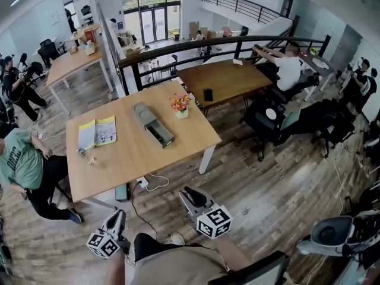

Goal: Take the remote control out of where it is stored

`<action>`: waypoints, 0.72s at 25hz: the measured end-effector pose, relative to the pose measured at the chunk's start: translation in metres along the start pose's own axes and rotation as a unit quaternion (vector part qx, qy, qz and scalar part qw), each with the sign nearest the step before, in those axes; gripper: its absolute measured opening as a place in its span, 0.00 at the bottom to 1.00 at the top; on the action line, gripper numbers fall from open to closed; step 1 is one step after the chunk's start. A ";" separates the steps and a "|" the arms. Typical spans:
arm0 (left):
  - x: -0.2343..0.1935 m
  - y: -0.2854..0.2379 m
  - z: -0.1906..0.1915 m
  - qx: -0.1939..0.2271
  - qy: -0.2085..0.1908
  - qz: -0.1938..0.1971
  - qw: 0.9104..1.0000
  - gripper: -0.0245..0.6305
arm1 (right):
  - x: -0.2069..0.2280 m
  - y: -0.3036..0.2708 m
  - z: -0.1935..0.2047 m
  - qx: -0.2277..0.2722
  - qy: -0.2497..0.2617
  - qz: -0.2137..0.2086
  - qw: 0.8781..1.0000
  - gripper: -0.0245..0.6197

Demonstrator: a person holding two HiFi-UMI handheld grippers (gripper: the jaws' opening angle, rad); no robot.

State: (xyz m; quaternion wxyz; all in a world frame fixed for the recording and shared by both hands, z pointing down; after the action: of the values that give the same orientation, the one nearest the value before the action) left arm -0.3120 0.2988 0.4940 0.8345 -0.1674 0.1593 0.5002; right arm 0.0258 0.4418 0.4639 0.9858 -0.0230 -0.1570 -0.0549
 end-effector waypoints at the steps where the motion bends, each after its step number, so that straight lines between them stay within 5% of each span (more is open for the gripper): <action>1: 0.000 0.000 0.001 0.001 0.003 -0.004 1.000 0.04 | 0.003 -0.003 0.000 -0.003 0.001 -0.002 1.000 0.16; 11: -0.021 0.004 0.009 -0.010 0.032 -0.030 0.999 0.04 | 0.014 -0.038 0.002 -0.020 -0.011 -0.012 1.000 0.17; 18: -0.049 -0.039 -0.008 -0.023 0.028 -0.009 0.999 0.04 | 0.022 -0.073 -0.006 -0.021 -0.011 -0.010 1.000 0.17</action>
State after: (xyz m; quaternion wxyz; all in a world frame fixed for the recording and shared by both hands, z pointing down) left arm -0.3000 0.2396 0.5125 0.8301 -0.2016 0.1695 0.4916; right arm 0.0396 0.3664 0.4670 0.9826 -0.0431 -0.1672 -0.0682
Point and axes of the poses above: the fingertips, and each gripper's own axes: y backward along the fingers, x to its right, z out of its underside, the point moved 10 cm from there along y, backward along the fingers, and after that the axes turned 5 degrees about x, right-handed, at the moved point
